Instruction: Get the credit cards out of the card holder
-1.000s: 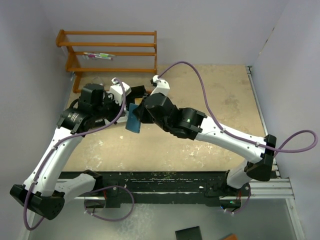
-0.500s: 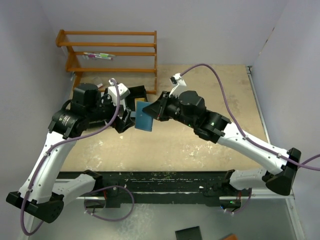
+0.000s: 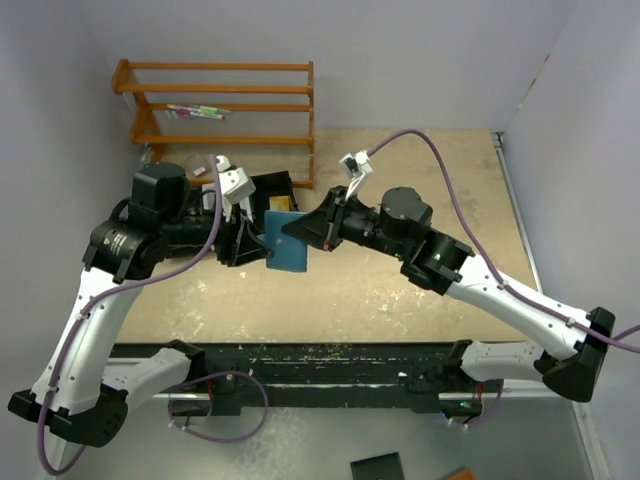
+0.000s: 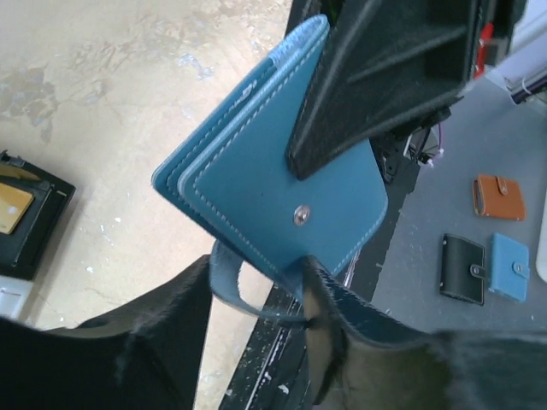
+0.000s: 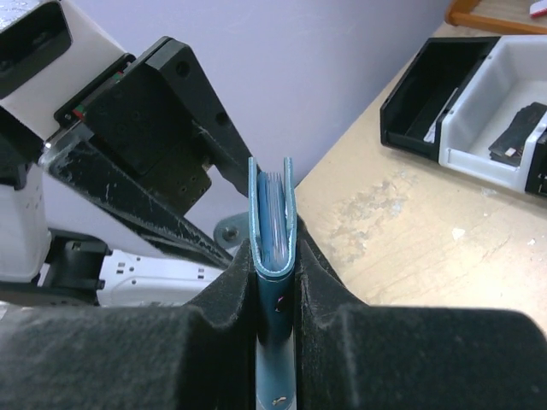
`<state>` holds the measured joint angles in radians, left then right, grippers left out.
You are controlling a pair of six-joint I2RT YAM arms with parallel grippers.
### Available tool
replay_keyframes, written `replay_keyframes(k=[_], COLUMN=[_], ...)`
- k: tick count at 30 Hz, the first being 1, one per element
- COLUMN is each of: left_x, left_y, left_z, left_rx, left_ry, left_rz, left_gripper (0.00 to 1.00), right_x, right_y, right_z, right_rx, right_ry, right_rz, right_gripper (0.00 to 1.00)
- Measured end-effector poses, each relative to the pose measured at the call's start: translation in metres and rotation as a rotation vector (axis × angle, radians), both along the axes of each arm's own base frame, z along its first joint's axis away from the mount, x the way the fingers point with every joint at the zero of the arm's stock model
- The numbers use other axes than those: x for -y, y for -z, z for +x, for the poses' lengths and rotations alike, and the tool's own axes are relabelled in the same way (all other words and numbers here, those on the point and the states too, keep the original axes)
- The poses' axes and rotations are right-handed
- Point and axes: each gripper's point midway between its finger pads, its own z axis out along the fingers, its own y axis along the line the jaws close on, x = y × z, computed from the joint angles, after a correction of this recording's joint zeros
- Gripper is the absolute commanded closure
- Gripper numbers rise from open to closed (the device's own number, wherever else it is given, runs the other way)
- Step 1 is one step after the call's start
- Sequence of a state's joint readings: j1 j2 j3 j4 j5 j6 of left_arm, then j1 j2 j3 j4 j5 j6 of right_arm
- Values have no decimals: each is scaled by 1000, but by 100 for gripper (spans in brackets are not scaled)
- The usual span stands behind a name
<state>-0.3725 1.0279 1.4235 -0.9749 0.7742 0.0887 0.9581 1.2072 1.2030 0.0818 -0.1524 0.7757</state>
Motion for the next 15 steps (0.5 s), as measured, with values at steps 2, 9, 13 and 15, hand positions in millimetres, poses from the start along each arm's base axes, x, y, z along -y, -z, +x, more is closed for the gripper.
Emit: replay_keyframes(k=[2, 9, 13, 15], left_x=[0, 1, 1, 0], left_y=[-1, -7, -10, -9], left_z=[-6, -20, -21, -22], left_rx=[-1, 3, 11, 10], left_ry=[22, 84, 87, 88], left_rz=[-6, -19, -18, -13], left_gripper=[65, 83, 100, 100], right_x=[4, 9, 9, 9], right_y=[-1, -6, -9, -10], right_z=[-4, -17, -19, -21], right_rx=[8, 34, 45, 45], right_ry=[-18, -83, -106, -120], right_rz=[9, 49, 64, 74], right_gripper=[100, 100, 100, 100])
